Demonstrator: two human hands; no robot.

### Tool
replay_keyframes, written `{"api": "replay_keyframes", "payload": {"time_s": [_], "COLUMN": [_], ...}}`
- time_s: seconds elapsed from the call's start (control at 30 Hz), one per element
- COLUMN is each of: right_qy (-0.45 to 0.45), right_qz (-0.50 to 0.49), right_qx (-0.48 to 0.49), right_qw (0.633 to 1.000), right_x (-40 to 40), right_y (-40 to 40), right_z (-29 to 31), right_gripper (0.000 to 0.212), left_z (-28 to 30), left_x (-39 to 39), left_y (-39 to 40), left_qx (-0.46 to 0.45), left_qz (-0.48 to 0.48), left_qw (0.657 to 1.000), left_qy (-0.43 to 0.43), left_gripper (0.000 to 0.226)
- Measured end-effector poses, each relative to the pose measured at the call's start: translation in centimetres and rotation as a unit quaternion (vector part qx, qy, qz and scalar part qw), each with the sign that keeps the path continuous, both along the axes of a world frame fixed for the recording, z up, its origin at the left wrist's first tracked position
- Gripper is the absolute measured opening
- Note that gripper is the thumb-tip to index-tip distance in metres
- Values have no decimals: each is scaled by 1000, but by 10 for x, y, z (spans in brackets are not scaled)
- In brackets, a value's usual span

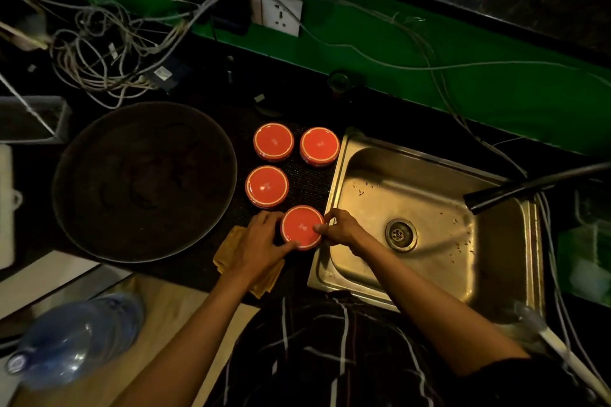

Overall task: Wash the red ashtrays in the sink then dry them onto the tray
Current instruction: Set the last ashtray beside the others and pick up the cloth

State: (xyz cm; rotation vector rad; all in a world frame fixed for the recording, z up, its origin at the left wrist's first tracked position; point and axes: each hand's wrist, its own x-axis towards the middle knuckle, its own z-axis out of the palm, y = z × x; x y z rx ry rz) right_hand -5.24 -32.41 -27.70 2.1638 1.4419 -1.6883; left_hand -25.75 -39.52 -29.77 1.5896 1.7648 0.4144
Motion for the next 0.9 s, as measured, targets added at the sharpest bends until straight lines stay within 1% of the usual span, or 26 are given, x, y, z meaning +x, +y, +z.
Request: {"api": "replay_keyframes", "payload": {"time_s": [0.07,0.1,0.13,0.23,0.3,0.37,0.43,0.47,0.6,0.67,0.77,0.83,0.9], "right_qy": [1,1,1,-6,-11,-33,-76,-93,-124,-114,-69,-29,2], "right_qz": [-6,-8,-8,8,18,65,130,147,146,164,217,258,291], "right_qx": [1,3,4,17,35,63,103,117,155,227,337,362,355], "right_qw": [1000,1000,1000,1000,999,995,983,978,969,953,914,895,888], "right_x": [1,0,0,-5,-12,-18,-22,-23,-22,-19,-17,-21,-26], "right_y": [-2,-3,-4,-8,-11,-15,-20,-23,-39,-51,-67,-76,-84], "right_z": [0,0,0,3,6,10,14,16,21,21,23,25,28], "right_gripper": [28,29,30,26,26,28,34,37,39,36,34,38,48], "left_z": [0,0,0,3,7,13,18,20,25,27,35,42,52], "left_x": [-18,-29,-38,-53,-53,-53,-53,-53,-54,-54,-52,-51,-48], "left_y": [-9,-13,-17,-22,-22,-19,-16,-14,-13,-16,-17,-15,-15], "left_qx": [38,36,15,-75,-76,-68,-69,-70,-75,-62,-57,-80,-91], "left_qz": [27,18,-11,-121,-142,-150,-155,-157,-166,-166,-181,-192,-192], "left_qw": [998,998,997,975,967,961,954,950,938,940,938,928,924], "left_qy": [31,51,80,168,196,221,245,260,294,291,290,310,317], "left_gripper": [44,37,38,59,65,63,56,54,47,42,38,40,41]}}
